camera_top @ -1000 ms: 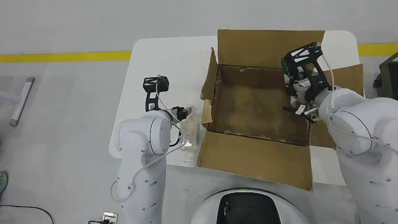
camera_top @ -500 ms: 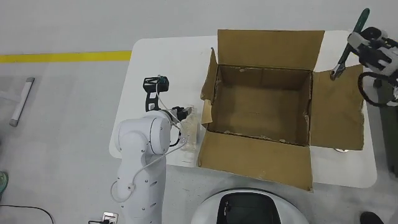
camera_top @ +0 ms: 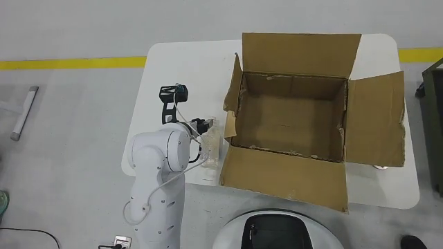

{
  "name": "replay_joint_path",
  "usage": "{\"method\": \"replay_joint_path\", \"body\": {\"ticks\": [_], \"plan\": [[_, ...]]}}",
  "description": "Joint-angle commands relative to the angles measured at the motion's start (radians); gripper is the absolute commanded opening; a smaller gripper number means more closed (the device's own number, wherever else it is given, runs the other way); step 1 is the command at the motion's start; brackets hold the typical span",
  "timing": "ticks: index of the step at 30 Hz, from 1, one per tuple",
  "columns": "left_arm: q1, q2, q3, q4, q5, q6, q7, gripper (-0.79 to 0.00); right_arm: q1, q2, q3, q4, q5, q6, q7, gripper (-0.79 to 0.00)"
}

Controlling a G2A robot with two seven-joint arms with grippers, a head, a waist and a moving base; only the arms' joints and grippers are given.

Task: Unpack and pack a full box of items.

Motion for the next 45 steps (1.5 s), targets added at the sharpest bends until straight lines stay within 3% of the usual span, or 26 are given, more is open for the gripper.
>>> {"method": "replay_joint_path", "body": {"ticks": [1, 8, 20, 34, 45], "plan": [[0.000, 0.000, 0.000, 0.000, 0.000, 0.000, 0.000, 0.000, -0.020, 0.007, 0.010, 0.006, -0.020, -0.013, 0.019, -0.785], [0.000, 0.000, 0.000, 0.000, 0.000, 0.000, 0.000, 0.000, -0.100, 0.024, -0.026, 0.037, -0.107, -0.009, 0.074, -0.785], [0.000, 0.000, 0.000, 0.000, 0.000, 0.000, 0.000, 0.000, -0.224, 0.046, -0.228, 0.102, -0.385, -0.108, 0.081, -0.785], [0.000, 0.000, 0.000, 0.000, 0.000, 0.000, 0.000, 0.000, -0.259, 0.053, -0.402, 0.242, -0.553, -0.151, -0.009, -0.785], [0.000, 0.000, 0.000, 0.000, 0.000, 0.000, 0.000, 0.000, -0.217, 0.056, -0.465, 0.377, -0.573, -0.163, -0.048, -0.779]]}}
